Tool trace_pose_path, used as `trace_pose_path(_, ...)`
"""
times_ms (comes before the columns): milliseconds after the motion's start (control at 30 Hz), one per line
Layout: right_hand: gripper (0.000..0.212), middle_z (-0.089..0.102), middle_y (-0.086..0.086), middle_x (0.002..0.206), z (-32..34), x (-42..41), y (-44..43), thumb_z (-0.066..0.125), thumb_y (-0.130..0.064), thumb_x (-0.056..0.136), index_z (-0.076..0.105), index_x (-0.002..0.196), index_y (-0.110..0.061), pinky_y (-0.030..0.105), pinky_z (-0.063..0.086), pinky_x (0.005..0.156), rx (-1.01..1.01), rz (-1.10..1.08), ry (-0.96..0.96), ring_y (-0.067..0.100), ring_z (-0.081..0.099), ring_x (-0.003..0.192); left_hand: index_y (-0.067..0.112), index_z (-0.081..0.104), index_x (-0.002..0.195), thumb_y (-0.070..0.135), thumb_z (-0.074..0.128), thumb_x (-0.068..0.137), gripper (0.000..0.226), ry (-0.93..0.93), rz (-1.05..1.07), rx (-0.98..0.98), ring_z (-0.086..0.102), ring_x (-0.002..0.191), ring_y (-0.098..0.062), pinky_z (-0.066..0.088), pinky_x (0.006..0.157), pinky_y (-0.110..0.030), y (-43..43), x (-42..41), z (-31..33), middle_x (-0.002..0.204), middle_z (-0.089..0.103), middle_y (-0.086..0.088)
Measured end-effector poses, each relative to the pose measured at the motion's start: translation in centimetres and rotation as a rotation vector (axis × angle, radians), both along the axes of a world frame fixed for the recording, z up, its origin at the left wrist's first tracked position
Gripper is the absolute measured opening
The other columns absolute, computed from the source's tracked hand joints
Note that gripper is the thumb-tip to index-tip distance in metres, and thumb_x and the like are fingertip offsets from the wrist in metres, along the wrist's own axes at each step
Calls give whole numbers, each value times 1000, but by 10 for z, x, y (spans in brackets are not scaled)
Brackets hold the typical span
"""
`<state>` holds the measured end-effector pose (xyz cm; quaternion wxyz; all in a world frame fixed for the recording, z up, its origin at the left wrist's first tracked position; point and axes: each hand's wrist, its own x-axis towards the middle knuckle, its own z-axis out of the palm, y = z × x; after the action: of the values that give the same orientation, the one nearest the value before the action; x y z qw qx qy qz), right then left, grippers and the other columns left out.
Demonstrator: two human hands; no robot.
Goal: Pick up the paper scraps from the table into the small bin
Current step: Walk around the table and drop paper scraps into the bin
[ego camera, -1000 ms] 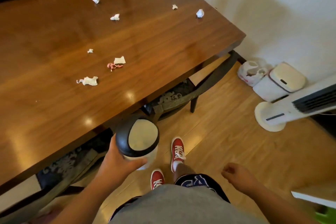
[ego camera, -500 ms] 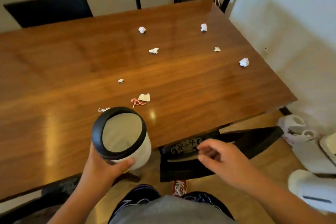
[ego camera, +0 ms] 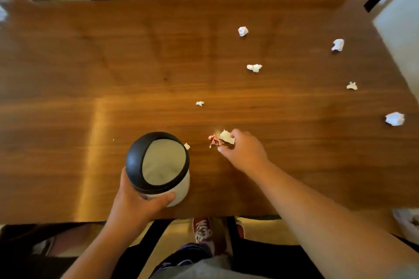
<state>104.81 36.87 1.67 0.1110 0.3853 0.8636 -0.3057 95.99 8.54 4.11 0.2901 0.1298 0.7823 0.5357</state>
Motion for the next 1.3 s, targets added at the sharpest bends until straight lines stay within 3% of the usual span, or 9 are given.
trace_pose_path(100,62,57,5,117,-19,-22,2,62,-61,81,51,126,-20,33,48,73,64,-100,-42,26,60,103,73,39,116,46,103,38,103,16,10,-7,62,104,14,55,81,-28,-3,-17,-6,116,61,36)
trace_pose_path(200,54,57,6,116,-31,-35,5,57,-56,87,53,124,-17,36,53,74,74,-169,-67,27,62,100,74,36,119,66,97,30,108,0,0,-26,59,107,16,53,83,-26,-8,-28,-12,120,58,37)
trace_pose_path(400,10,62,4,98,-42,-44,19,63,-14,87,64,97,-13,31,49,60,106,-154,-24,21,59,79,69,38,128,61,100,33,113,-53,-37,0,61,115,5,54,93,-38,-13,-42,-26,127,60,28)
trace_pose_path(533,26,66,6,84,-44,-52,27,51,10,82,62,78,-14,30,47,53,67,-159,7,25,63,74,67,41,129,53,103,34,114,-92,-57,49,62,117,0,55,96,-44,-15,-49,-31,128,62,23)
trace_pose_path(733,36,59,-15,83,-33,-106,40,58,-5,91,59,120,-26,19,42,50,3,-38,196,6,58,66,71,43,124,53,103,35,109,-41,-61,90,61,116,4,59,73,-15,-23,-49,-31,130,59,25)
trace_pose_path(867,41,65,-7,94,-35,-145,43,60,-11,91,55,128,-29,23,47,56,36,70,170,10,61,76,72,40,126,60,101,32,112,-18,-19,93,58,119,5,56,84,-31,-28,-43,-34,133,56,28)
trace_pose_path(1033,32,68,3,106,-47,-167,42,58,-18,93,60,124,-26,35,56,68,116,127,57,21,64,89,72,37,129,61,101,30,119,-12,32,54,58,119,7,55,93,-43,-40,-39,-45,132,56,31)
trace_pose_path(1200,11,69,4,96,-53,-161,36,59,-15,92,66,98,-21,29,47,54,161,146,52,21,63,78,62,37,139,50,105,40,120,-26,22,57,58,125,-2,56,92,-38,-49,-35,-47,139,56,22)
trace_pose_path(1300,10,69,3,89,-48,-147,28,59,-13,91,65,94,-20,33,49,54,132,138,69,18,62,68,69,40,130,48,105,40,113,-85,26,63,60,122,0,60,83,-25,-50,-30,-44,134,58,25)
